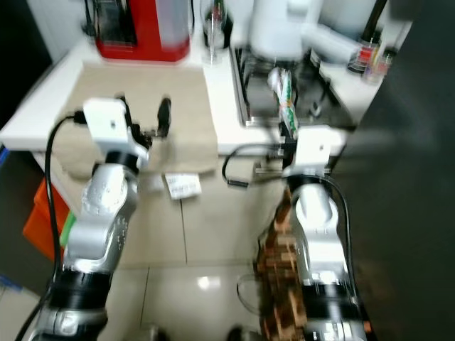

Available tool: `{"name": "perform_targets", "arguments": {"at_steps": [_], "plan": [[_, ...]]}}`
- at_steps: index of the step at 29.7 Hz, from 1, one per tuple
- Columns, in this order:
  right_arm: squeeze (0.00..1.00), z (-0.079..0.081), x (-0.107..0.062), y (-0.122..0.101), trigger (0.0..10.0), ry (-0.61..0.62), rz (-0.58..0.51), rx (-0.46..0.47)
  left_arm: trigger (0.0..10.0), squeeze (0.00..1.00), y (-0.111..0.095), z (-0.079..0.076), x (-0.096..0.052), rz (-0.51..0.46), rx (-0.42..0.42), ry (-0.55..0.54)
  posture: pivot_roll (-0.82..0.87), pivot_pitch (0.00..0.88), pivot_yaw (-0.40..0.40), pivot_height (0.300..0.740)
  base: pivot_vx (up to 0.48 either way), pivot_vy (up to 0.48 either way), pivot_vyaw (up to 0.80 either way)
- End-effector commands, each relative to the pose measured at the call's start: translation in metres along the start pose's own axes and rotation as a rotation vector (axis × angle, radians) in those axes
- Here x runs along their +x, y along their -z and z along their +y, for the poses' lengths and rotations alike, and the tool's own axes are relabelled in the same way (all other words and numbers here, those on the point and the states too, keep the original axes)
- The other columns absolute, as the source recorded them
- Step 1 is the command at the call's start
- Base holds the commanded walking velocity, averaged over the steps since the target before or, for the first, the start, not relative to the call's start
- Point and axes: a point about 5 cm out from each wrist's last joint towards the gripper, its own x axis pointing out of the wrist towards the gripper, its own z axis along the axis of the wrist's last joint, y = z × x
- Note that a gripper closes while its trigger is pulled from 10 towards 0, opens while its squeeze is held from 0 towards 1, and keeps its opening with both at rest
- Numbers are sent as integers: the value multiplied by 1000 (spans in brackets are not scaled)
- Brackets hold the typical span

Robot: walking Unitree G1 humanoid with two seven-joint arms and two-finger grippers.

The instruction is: Restocking fridge

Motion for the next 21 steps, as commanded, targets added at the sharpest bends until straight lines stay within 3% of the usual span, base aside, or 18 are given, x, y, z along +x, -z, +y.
{"name": "perform_targets", "arguments": {"at_steps": [1,18,21], "plan": [[0,-3,1,-3,0,7,-8,8,10000,0,-1,-2,1,0,5,-1,-76,0,-25,740,-311,0,0],[0,-3,-1,-1,0,14,-3,6,10000,0,-1,-5,1,-10,5,22,-82,0,-16,740,-303,0,0],[0,-3,-2,0,0,15,-1,5,10000,0,-1,-5,1,-8,2,22,-84,0,-15,740,0,0,0]]}}
